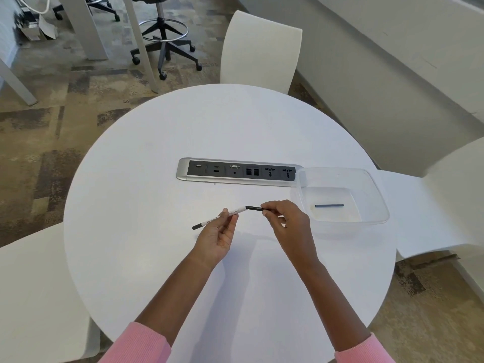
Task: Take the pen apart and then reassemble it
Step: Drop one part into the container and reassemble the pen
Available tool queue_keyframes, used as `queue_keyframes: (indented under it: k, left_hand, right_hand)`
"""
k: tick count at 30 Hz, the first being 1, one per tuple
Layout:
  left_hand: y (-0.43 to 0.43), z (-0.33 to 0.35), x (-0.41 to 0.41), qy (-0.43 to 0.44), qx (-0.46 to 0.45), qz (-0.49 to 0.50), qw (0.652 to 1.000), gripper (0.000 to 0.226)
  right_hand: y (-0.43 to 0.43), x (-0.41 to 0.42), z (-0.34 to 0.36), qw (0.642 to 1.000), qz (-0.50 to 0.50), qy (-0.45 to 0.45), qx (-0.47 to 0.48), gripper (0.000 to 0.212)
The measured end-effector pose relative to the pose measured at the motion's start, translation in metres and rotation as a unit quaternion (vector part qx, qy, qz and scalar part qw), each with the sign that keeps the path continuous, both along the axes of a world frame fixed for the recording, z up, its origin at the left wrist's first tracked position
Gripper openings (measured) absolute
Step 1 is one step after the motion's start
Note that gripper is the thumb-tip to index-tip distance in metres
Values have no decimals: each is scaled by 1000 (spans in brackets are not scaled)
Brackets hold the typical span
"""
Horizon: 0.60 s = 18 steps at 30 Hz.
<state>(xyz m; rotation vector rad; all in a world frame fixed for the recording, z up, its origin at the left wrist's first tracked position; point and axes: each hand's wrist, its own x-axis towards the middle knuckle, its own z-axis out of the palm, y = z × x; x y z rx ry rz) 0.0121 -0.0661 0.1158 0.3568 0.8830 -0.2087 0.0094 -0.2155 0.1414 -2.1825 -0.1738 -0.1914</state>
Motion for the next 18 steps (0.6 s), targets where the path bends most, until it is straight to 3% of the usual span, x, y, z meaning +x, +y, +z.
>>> queue_keyframes:
  k: [7, 18]
  left_hand:
    - [-2, 4, -1, 7, 20, 5, 1000, 9]
    - [-7, 8, -6, -29, 48, -28, 998, 12]
  right_hand:
    - [-6, 1, -1, 988, 36, -81, -130, 16]
    - [-5, -2, -7, 997, 45, -43, -51, 13]
